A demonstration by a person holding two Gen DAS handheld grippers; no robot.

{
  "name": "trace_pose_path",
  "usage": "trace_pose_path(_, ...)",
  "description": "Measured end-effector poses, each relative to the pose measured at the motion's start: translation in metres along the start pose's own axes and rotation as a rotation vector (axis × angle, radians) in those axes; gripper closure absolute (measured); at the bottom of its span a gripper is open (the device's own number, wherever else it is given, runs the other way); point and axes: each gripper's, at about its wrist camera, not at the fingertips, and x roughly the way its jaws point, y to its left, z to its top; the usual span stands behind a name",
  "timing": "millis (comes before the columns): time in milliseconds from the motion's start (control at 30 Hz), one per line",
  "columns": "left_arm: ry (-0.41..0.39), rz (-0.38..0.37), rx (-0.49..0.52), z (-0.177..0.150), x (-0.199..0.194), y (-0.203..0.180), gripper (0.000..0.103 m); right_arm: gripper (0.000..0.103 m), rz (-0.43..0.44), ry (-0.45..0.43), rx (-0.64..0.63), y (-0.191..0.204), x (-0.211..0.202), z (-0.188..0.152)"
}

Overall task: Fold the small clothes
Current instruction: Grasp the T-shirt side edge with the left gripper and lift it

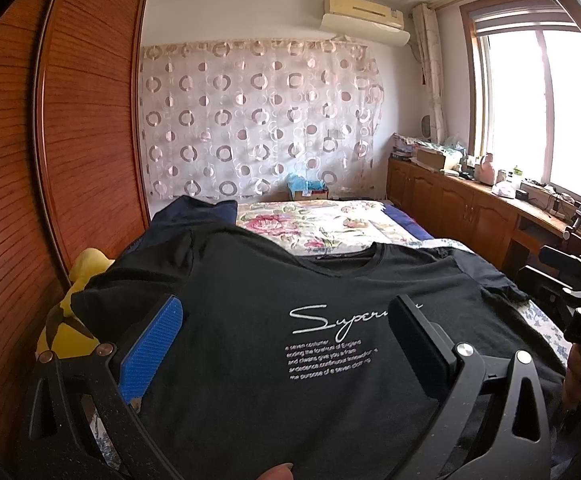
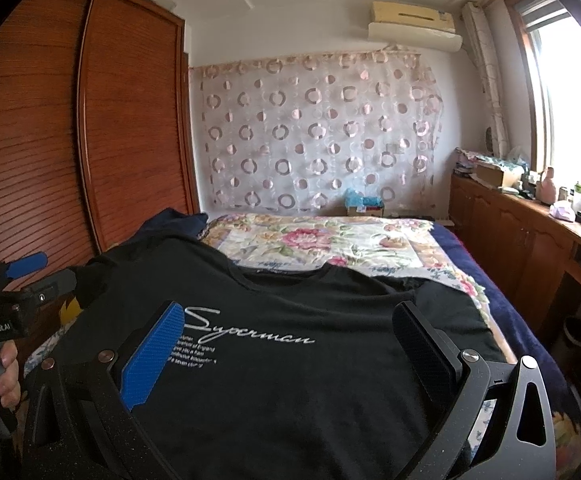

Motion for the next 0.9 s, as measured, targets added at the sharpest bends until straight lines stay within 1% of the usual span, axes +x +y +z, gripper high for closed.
trace_pose_path(200,0.044,0.009,0.000,-0.001,0.007,0.017,0.000,0.000,0.041,0.032,-0.014,0.002,0.013,0.001)
trace_pose_path(300,0.060,0.001,-0.011,-0.006,0.016,0.027,0.000,0.000,0.051,0.041,-0.020,0.000,0.014,0.006)
trace_pose_path(400,0.070,0.007,-0.002,-0.010,0.022,0.036,0.000,0.000,0.065,0.045,-0.024,-0.002,0.016,0.008)
trace_pose_path(500,0.087,0.012,-0.010,-0.013,0.030,0.050,0.000,0.000,0.076,0.056,-0.030,-0.004,0.020,0.008)
trace_pose_path(667,0.098,0.042,-0.028,-0.022,0.042,0.078,0.000,0.000,0.094,0.072,-0.060,-0.006,0.028,0.009)
trace_pose_path(867,0.115,0.089,-0.036,-0.023,0.056,0.114,0.009,0.000,0.136,0.102,-0.081,-0.002,0.042,0.012)
trace_pose_path(900,0.119,0.085,-0.044,-0.022,0.058,0.118,0.014,0.000,0.145,0.109,-0.082,-0.003,0.043,0.012)
